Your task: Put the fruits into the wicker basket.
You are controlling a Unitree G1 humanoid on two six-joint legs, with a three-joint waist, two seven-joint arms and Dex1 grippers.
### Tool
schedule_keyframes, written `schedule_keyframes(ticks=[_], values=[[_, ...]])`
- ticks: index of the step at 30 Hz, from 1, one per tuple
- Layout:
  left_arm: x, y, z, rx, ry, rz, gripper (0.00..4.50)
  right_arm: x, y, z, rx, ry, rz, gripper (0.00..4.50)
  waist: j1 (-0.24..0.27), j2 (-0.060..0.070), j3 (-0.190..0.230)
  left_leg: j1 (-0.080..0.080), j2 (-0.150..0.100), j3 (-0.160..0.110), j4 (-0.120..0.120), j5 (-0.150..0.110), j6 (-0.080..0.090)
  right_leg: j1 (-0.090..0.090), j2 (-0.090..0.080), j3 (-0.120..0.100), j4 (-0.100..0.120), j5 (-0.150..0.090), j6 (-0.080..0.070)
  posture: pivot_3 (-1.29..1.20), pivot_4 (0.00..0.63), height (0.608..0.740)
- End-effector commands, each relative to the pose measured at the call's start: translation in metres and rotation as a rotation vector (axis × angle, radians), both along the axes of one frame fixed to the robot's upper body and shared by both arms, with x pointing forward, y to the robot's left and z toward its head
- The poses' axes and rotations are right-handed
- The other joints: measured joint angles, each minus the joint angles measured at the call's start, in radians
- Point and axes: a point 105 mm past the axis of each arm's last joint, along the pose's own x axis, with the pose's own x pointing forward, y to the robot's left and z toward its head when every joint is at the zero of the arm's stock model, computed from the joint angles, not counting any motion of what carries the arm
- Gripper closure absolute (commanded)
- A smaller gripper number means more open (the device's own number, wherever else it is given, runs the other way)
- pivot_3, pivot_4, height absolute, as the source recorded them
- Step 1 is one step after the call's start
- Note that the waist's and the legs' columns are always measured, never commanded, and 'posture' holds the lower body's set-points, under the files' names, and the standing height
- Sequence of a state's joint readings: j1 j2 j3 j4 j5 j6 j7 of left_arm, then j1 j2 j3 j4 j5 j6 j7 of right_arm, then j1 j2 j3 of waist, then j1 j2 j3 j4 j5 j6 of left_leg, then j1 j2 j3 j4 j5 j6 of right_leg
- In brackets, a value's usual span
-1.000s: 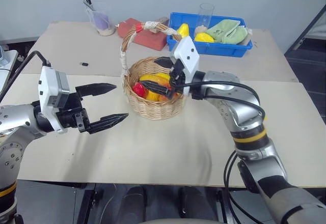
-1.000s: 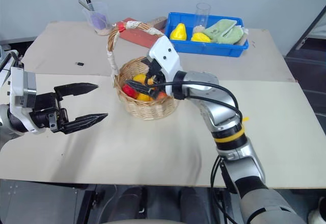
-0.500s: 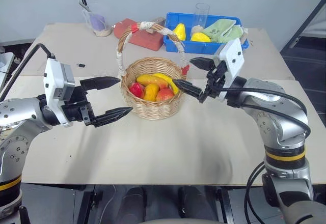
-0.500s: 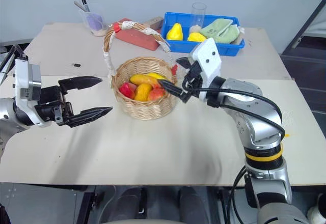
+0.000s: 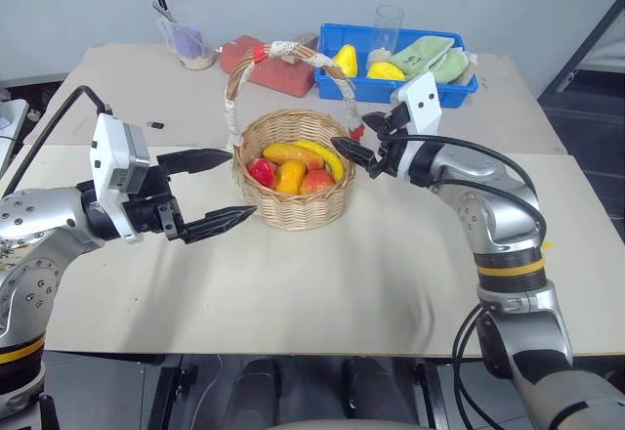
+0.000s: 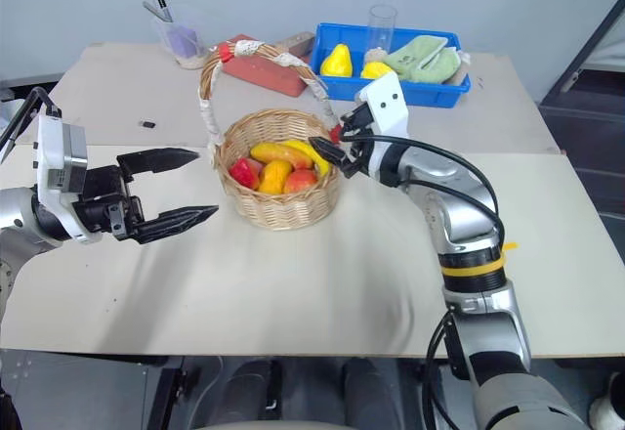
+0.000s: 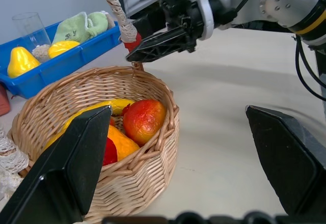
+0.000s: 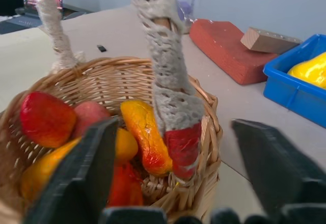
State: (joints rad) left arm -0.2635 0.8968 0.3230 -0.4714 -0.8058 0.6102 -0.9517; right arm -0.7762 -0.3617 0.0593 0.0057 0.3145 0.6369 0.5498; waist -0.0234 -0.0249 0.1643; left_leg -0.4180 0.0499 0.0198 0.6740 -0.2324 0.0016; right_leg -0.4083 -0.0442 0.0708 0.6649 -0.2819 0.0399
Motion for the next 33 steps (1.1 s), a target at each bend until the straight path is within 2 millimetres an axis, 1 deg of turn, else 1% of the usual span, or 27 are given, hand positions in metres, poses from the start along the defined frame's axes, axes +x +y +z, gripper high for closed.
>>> schedule_keyframes(ticks=[1,7,8,11,13,16,20,21,22,23,25,27,29,30,33], values=[[-0.005,-0.004,0.008,0.009,-0.058,-0.012,0.00,-0.001,0.002,0.019,0.015,-0.084,0.006,2.26,0.000,0.000,0.000,0.000,0.000,0.000,0.000,0.000,0.000,0.000,0.000,0.000,0.000,0.000,0.000,0.00,0.150,0.740],[-0.003,-0.004,0.008,0.004,-0.066,-0.004,0.00,-0.001,0.003,0.021,0.008,-0.112,0.008,4.30,0.000,0.000,0.000,0.000,0.000,0.000,0.000,0.000,0.000,0.000,0.000,0.000,0.000,0.000,0.000,0.00,0.150,0.740],[-0.003,-0.004,0.008,0.003,-0.068,-0.003,0.00,-0.002,0.003,0.022,0.008,-0.121,0.008,4.38,0.000,0.000,0.000,0.000,0.000,0.000,0.000,0.000,0.000,0.000,0.000,0.000,0.000,0.000,0.000,0.00,0.150,0.740],[-0.002,-0.004,0.009,-0.001,-0.071,-0.001,0.00,-0.005,0.001,0.029,-0.002,-0.163,0.004,4.38,0.000,0.000,0.000,0.000,0.000,0.000,0.000,0.000,0.000,0.000,0.000,0.000,0.000,0.000,0.000,0.00,0.150,0.740],[-0.001,-0.005,0.009,-0.004,-0.075,-0.001,0.00,-0.004,-0.012,0.037,-0.016,-0.212,-0.037,4.38,0.001,0.000,0.000,-0.001,0.000,0.000,0.000,0.000,0.000,-0.001,0.000,0.000,0.000,0.000,0.000,0.00,0.150,0.740],[-0.001,-0.006,0.010,-0.011,-0.080,-0.001,0.00,0.000,-0.042,0.043,-0.058,-0.269,-0.133,4.38,0.010,0.000,0.000,-0.003,0.000,0.000,0.000,0.000,0.000,-0.003,-0.001,0.000,0.000,0.000,0.000,0.00,0.150,0.740],[0.000,-0.008,0.011,-0.020,-0.084,-0.002,0.00,0.012,-0.105,0.041,-0.112,-0.287,-0.332,4.38,0.016,0.000,0.000,-0.008,-0.001,0.000,0.001,0.000,0.000,-0.007,-0.002,0.000,0.000,0.000,0.000,0.00,0.150,0.740],[0.001,-0.009,0.011,-0.021,-0.085,-0.002,0.00,0.013,-0.115,0.040,-0.117,-0.286,-0.360,4.38,0.016,0.000,0.000,-0.008,-0.001,0.001,0.001,0.000,0.000,-0.008,-0.002,0.000,0.000,0.000,0.000,0.00,0.150,0.740],[0.001,-0.009,0.011,-0.021,-0.085,-0.003,0.00,0.014,-0.120,0.039,-0.118,-0.287,-0.373,4.38,0.014,0.000,0.000,-0.008,-0.001,0.001,0.001,0.000,0.000,-0.008,-0.002,0.000,0.000,0.000,0.000,0.00,0.150,0.740],[0.002,-0.009,0.011,-0.023,-0.084,-0.005,0.00,0.017,-0.133,0.035,-0.115,-0.268,-0.411,4.38,0.011,0.000,0.000,-0.008,-0.001,0.001,0.001,0.000,0.000,-0.008,-0.002,0.001,0.000,0.000,0.000,0.00,0.150,0.740],[0.004,-0.011,0.011,-0.026,-0.083,-0.010,0.00,0.021,-0.152,0.026,-0.102,-0.231,-0.466,4.38,0.005,0.000,0.000,-0.008,-0.001,0.002,0.000,0.000,0.000,-0.010,-0.001,0.002,0.002,0.000,0.000,0.00,0.150,0.740],[0.006,-0.011,0.012,-0.026,-0.085,-0.013,0.00,0.023,-0.164,0.017,-0.091,-0.198,-0.492,4.38,0.001,0.000,0.000,-0.007,-0.001,0.002,0.000,0.000,0.000,-0.010,0.000,0.003,0.002,0.000,0.000,0.00,0.150,0.740],[0.007,-0.011,0.013,-0.024,-0.087,-0.012,0.00,0.023,-0.167,0.015,-0.050,-0.180,-0.497,3.33,-0.001,0.000,0.000,-0.007,0.000,0.003,0.000,0.000,0.000,-0.010,0.000,0.004,0.002,0.000,0.000,0.00,0.150,0.740],[0.008,-0.010,0.013,-0.022,-0.091,-0.007,0.00,0.023,-0.167,0.016,-0.029,-0.176,-0.492,2.93,-0.002,0.000,0.000,-0.007,0.000,0.003,0.000,0.000,0.000,-0.010,0.000,0.004,0.003,0.000,0.000,0.00,0.150,0.740],[0.010,-0.008,0.012,-0.021,-0.094,0.012,0.00,0.019,-0.166,0.023,0.013,-0.172,-0.473,1.92,-0.003,0.000,0.000,-0.007,0.000,0.005,0.000,0.000,0.000,-0.011,0.000,0.005,0.003,0.000,0.000,0.00,0.150,0.740]])
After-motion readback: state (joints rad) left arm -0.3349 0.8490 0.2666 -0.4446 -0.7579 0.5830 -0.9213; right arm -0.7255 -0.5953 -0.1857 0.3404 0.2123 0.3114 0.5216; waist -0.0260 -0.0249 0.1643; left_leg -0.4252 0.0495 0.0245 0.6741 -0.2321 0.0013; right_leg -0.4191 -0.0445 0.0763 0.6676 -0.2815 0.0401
